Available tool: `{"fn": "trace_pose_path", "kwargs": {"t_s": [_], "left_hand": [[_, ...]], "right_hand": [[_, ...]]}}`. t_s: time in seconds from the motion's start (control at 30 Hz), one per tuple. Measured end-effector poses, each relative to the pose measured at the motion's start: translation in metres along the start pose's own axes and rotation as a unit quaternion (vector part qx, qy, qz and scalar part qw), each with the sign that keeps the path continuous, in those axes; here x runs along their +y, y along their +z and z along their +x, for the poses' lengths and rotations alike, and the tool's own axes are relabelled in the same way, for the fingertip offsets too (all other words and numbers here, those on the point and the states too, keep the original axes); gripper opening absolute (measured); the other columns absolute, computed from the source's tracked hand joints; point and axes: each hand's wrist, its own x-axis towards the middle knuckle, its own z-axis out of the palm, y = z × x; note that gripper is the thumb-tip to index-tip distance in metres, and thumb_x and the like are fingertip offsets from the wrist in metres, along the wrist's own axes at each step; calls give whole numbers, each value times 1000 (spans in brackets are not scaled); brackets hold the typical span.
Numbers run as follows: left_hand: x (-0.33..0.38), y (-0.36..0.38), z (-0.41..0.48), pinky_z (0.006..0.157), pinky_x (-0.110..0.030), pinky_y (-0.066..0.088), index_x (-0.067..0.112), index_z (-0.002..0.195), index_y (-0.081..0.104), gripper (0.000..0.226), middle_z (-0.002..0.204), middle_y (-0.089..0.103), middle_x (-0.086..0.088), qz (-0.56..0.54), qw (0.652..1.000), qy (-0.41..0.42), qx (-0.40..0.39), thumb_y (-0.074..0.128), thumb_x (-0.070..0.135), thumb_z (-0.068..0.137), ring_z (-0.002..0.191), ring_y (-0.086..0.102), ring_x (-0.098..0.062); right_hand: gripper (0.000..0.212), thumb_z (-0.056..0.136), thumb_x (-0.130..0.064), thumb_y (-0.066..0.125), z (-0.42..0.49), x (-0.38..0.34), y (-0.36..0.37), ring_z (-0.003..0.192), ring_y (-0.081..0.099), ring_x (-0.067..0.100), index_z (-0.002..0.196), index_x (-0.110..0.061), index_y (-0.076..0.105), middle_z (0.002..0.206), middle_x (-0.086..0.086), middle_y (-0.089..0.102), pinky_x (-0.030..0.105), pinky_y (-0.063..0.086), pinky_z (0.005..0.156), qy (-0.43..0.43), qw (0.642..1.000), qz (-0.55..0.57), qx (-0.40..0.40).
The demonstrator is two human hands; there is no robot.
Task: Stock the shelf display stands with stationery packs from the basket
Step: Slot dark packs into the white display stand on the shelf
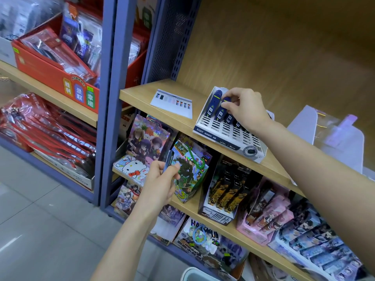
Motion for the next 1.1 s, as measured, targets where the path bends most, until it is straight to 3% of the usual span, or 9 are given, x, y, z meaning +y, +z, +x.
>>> {"fn": "trace_pose_path", "kwargs": {"t_s": [0.23,0.5,0.63,0.7,0.8,0.93,1.03,1.1], "left_hand": [[1,1,-3,36,-18,14,11,87,39,16,68,50,-1,-8,1000,-7,3,50,16,97,37,23,-9],[5,-1,-6,33,-16,16,9,90,38,15,44,45,8,-16,1000,-4,5,49,17,97,32,22,-6],[4,2,-3,34,-17,14,9,90,37,15,54,48,6,-9,1000,-6,6,49,15,97,32,23,-6],[4,3,-2,35,-17,13,10,89,37,14,67,51,1,-15,1000,-6,2,48,14,97,34,24,-8],[1,2,-1,36,-19,15,11,85,38,15,65,47,-2,-26,1000,-4,-6,47,12,96,37,24,-10],[0,2,0,38,-21,23,10,85,39,12,59,39,-6,-54,998,-8,-20,42,10,97,38,26,-11],[-2,4,-1,43,-22,31,8,89,44,15,70,48,-7,-68,998,13,-10,41,17,101,43,36,-11],[-2,6,-4,44,-23,35,9,90,51,23,64,54,-5,-39,998,39,-15,39,24,102,43,41,-13]], "right_hand": [[21,92,-14,60,-2,-1,1,85,55,21,111,-10,53,93,4,55,41,50,84,-13,999,-31,-3],[34,98,-15,47,-14,0,11,81,57,25,131,-24,48,101,1,43,42,50,76,-68,994,-88,2],[35,99,-19,46,-12,1,10,89,50,24,134,-21,46,103,5,41,32,40,64,-110,980,-167,19],[35,99,-21,48,-11,1,9,99,47,25,134,-20,48,111,10,44,31,35,68,-121,972,-201,35],[37,98,-24,48,-10,-1,7,107,46,27,135,-20,47,121,12,45,30,34,77,-119,970,-211,32],[38,98,-20,47,-26,-9,5,110,46,26,136,-15,44,124,11,46,34,38,89,-101,979,-168,53],[29,97,-19,47,-53,-21,9,101,50,17,126,-13,48,118,3,47,29,40,84,-94,991,-72,55],[24,98,-21,46,-78,-29,14,83,49,3,121,-15,51,109,-5,48,22,38,76,-90,996,-13,0]]}}
